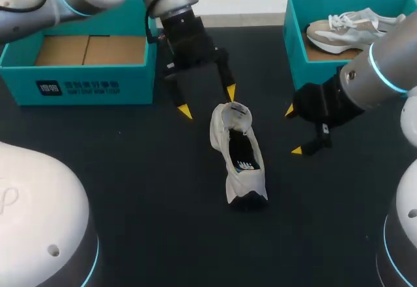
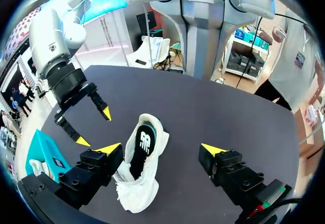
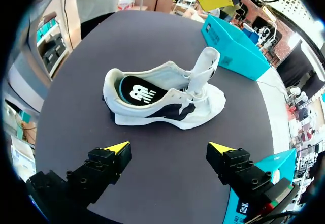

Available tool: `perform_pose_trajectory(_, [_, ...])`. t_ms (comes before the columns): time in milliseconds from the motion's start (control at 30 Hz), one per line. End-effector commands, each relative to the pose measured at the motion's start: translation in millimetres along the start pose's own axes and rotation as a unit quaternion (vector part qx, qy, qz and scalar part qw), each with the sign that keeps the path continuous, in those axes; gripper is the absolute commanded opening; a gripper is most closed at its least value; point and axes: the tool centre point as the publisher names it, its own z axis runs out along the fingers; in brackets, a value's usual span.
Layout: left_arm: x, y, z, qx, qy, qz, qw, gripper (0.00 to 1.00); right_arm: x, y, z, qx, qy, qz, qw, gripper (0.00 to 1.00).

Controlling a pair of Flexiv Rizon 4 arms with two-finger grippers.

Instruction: Take the shoe out of the shoebox, open the shoe tongue, remove and reinsert the insole, then place the shoe into the shoebox

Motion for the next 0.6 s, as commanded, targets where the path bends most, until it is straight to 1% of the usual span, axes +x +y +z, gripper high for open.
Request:
perform_pose_trajectory(33, [-7.4, 1, 1, -0.012, 0.065, 0.009, 0.998, 1.00, -6.3, -7.3, -43, 0.006, 0.034, -0.011, 0.999, 1.00])
perform_pose_trajectory(100, [-6.3, -2, -1, -0.017, 0.069, 0.024, 0.997, 1.00, -7.8, -12.0, -53, 0.020, 0.041, -0.015, 0.999, 1.00])
perform_pose_trajectory(133, [-6.0, -2, -1, -0.026, 0.070, 0.026, 0.997, 1.00, -8.9, -14.0, -58, 0.021, 0.043, -0.010, 0.999, 1.00])
perform_pose_trajectory(233, [-4.7, -4, -2, -0.035, 0.074, 0.035, 0.996, 1.00, -11.6, -18.0, -74, 0.021, 0.046, -0.008, 0.999, 1.00])
perform_pose_trajectory(433, [-3.3, -1, -1, -0.041, 0.075, 0.034, 0.996, 1.00, -14.9, -22.1, -101, 0.043, 0.047, -0.004, 0.998, 1.00])
perform_pose_trajectory(567, [-5.3, 4, 0, -0.042, 0.075, 0.034, 0.996, 1.00, -14.1, -21.4, -113, 0.045, 0.049, -0.004, 0.998, 1.00])
perform_pose_trajectory(600, [-5.9, 5, 1, -0.044, 0.077, 0.033, 0.996, 0.77, -13.7, -21.3, -116, 0.047, 0.048, -0.004, 0.998, 1.00])
